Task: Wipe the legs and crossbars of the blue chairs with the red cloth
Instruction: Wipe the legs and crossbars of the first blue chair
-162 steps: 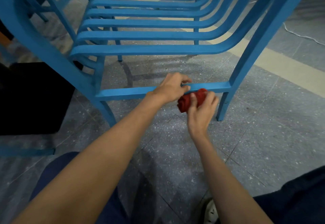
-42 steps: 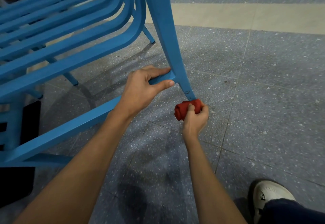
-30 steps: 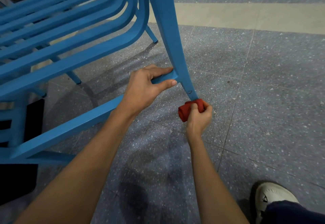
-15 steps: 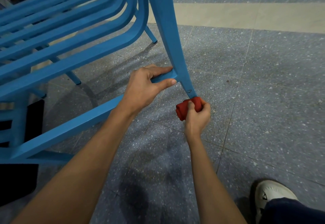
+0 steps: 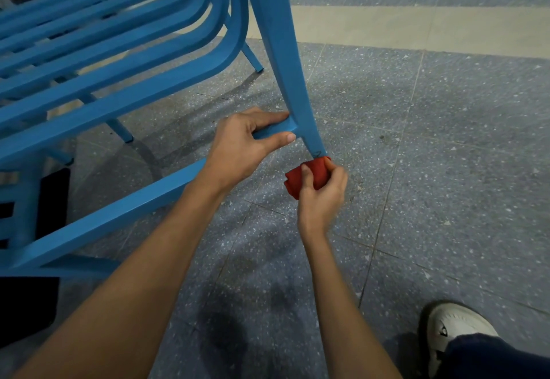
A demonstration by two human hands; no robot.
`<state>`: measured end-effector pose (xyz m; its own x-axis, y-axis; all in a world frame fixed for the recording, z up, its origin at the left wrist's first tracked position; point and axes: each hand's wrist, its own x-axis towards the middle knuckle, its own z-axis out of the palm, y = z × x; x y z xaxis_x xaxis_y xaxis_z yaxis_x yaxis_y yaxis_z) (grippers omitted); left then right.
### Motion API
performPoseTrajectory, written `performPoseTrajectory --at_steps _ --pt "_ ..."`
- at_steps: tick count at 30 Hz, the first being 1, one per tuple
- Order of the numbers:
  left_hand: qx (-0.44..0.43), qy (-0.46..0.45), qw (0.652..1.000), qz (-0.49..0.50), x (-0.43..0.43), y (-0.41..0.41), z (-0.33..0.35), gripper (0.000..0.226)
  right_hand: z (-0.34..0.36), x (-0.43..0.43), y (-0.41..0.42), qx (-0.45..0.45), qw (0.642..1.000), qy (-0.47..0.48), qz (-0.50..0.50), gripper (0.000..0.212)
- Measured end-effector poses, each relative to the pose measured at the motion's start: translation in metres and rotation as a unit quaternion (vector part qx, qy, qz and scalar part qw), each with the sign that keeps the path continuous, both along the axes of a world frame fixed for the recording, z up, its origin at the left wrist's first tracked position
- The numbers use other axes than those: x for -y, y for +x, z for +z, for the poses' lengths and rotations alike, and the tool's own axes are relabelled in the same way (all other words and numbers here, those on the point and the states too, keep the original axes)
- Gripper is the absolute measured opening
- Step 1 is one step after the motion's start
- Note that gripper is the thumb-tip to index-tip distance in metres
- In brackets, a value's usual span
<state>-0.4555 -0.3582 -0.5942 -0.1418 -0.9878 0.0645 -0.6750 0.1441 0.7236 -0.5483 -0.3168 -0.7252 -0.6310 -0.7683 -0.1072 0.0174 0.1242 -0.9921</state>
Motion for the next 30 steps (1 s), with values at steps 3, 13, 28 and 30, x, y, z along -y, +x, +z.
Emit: performPoseTrajectory --at_steps 3,13,28,30 --pt "0.005 -0.001 1.0 0.002 0.0 -0.001 0.0 0.043 -0.003 -0.002 0.0 0.013 1.0 -0.002 -0.002 0.036" --pt "0.003 -0.002 1.0 0.001 0.0 0.0 0.0 0.042 0.011 0.005 -0.002 0.133 0.989 0.012 -0.064 0.041" --pt "0.002 -0.009 1.0 0.004 -0.001 0.0 0.0 0.043 0.035 0.003 -0.001 0.129 0.988 -0.052 -0.067 0.032" --pt "0.005 -0.009 1.0 0.003 -0.001 0.0 -0.001 0.043 0.03 0.001 -0.002 0.121 0.989 -0.05 -0.062 0.032"
